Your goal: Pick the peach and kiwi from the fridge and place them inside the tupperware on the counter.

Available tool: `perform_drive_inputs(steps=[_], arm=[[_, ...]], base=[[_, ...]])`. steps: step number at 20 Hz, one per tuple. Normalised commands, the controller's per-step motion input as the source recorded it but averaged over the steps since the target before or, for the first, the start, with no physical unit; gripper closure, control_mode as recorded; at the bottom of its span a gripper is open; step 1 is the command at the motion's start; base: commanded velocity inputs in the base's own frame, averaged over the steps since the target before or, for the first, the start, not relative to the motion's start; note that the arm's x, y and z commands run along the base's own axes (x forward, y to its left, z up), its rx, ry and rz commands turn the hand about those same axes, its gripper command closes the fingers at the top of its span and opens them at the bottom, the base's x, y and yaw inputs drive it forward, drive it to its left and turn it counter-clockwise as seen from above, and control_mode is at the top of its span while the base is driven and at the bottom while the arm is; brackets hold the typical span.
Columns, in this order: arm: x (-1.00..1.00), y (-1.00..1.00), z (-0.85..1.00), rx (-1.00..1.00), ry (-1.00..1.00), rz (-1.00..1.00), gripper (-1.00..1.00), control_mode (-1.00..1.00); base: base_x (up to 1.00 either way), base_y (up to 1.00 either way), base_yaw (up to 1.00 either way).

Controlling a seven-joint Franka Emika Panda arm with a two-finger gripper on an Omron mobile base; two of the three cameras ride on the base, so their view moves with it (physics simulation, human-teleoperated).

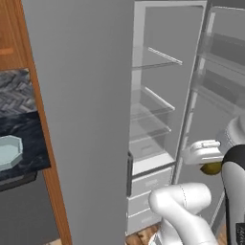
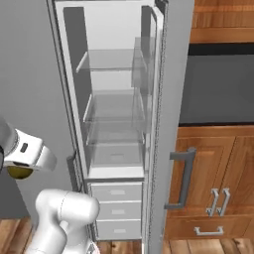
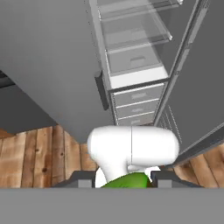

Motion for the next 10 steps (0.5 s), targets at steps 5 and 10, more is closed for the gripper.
perform_drive_inputs(steps=[5,10], arm=[[0.00,0.00,0.00,0.00,0.00,0.00,1.00,1.00],[0.00,0.00,0.00,0.00,0.00,0.00,1.00,1.00]], base=[[-0.29,0.80,0.04],[0.05,1.00,0.16]])
